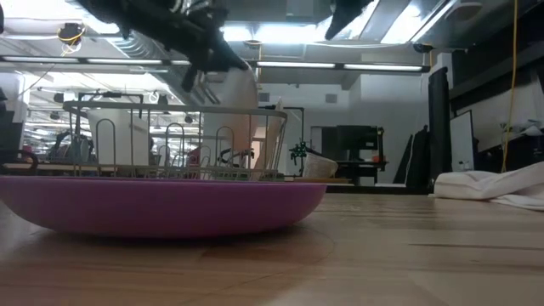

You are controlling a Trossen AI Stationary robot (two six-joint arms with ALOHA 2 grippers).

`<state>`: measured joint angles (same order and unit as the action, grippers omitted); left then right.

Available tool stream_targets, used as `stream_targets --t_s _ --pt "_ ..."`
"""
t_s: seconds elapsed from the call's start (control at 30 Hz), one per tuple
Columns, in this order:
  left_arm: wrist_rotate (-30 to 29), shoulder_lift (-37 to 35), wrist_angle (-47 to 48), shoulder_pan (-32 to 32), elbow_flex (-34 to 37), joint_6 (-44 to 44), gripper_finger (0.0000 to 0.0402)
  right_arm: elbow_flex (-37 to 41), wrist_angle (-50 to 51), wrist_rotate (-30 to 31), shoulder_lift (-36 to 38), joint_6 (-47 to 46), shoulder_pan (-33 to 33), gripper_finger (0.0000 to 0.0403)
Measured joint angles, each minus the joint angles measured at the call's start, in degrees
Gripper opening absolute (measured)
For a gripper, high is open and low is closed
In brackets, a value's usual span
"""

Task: Sort dishes
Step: Put the white plate into the dish rack

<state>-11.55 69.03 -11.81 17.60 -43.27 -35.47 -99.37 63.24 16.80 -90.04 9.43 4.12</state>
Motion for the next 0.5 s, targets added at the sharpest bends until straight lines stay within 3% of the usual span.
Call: stream_targets --t_s 0.5 --pt "-0.7 4.5 -0.9 3.6 -0.1 -3.2 0.0 8.3 -2.0 -2.0 0.0 -0.2 1.6 0.0232"
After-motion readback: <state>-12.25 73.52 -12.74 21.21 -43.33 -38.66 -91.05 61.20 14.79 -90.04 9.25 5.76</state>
